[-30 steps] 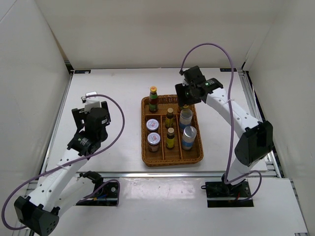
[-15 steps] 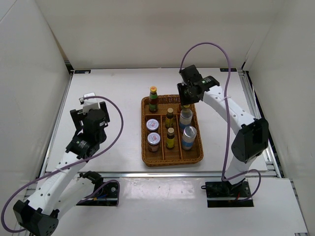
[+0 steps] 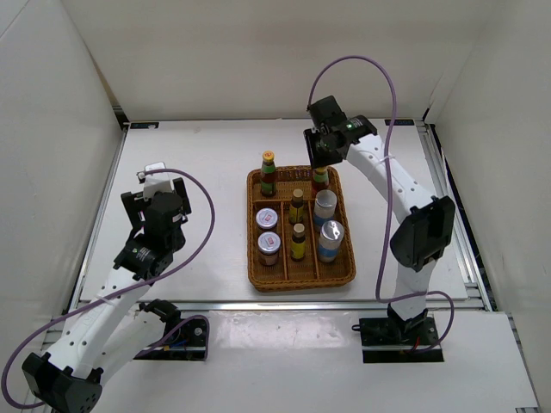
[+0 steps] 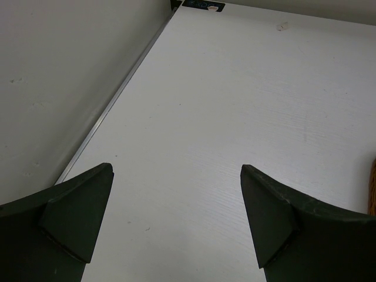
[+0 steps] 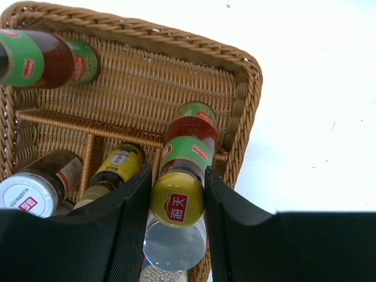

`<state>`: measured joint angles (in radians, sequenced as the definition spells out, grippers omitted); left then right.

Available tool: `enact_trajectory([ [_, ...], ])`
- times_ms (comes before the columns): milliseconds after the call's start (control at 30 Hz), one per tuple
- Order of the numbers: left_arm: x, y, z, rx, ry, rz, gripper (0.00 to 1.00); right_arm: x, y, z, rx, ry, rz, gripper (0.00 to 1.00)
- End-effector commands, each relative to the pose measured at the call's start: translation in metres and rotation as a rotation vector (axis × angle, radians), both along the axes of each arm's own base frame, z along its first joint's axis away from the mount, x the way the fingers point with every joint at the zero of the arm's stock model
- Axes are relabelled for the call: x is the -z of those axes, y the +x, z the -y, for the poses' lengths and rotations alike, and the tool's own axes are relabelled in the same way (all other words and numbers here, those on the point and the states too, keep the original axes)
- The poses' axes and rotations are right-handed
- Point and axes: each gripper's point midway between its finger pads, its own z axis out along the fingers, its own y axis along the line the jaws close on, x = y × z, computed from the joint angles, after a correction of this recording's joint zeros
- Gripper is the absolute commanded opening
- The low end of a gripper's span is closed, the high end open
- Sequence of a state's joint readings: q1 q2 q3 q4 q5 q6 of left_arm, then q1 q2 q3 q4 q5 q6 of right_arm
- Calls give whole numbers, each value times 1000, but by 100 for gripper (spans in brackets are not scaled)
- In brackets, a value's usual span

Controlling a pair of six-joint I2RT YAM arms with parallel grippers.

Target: Organize the condiment bottles

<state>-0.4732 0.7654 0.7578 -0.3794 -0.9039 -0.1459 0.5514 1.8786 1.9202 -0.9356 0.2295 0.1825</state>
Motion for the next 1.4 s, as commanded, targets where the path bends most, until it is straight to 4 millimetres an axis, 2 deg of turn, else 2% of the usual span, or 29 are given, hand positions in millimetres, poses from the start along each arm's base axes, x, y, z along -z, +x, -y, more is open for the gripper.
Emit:
enact_trajectory([
  [0,-1,-2,-4,-21,1,19,100,-40,15,-5,-10,26,115,0],
  [33,-1,-2,-4,-21,1,19,100,-35,16,-6,-10,21,106,0],
  [100,-1,-2,-4,-21,1,19,100,-45,19,-8,-10,35,129,0],
  [133,-1,-2,-4,-21,1,19,100,-39,20,-9,-10,29,119,0],
  [167,-1,-2,-4,-21,1,19,100,-48,22,-10,-9,41,138,0],
  [233,-1,-2,-4,-21,1,19,100,-42,25,-14,-15,41,125,0],
  [267,-1,-2,-4,-21,1,19,100,-47,27,-14,-15,49,137,0],
  [400,-2,-1,-4,-21,-4,27,100,-43,32,-20,-22,57,136,0],
  [533,-2,-1,-4,-21,-4,27,100,-48,37,-25,-28,82,163,0],
  [833,-2,-1,-4,-21,-4,27,100,-36,46,-33,-26,97,160,0],
  [1033,-2,-1,-4,-21,-4,27,100,-16,43,-30,-6,76,117,0],
  [1067,-2,-1,-4,-21,-4,27,100,-13,43,-28,0,65,113,3],
  [1100,-2,-1,-4,-21,-4,27,100,-13,44,-27,6,59,117,14],
  [1167,-2,-1,-4,-21,-4,27,100,-14,43,-27,6,62,122,26],
  [1200,-2,-1,-4,-21,-4,27,100,-11,43,-24,12,51,118,39],
  [1300,-2,-1,-4,-21,-4,27,100,-15,43,-22,18,49,130,64],
  [1367,-2,-1,-4,-21,-4,27,100,-16,44,-20,26,41,135,70],
])
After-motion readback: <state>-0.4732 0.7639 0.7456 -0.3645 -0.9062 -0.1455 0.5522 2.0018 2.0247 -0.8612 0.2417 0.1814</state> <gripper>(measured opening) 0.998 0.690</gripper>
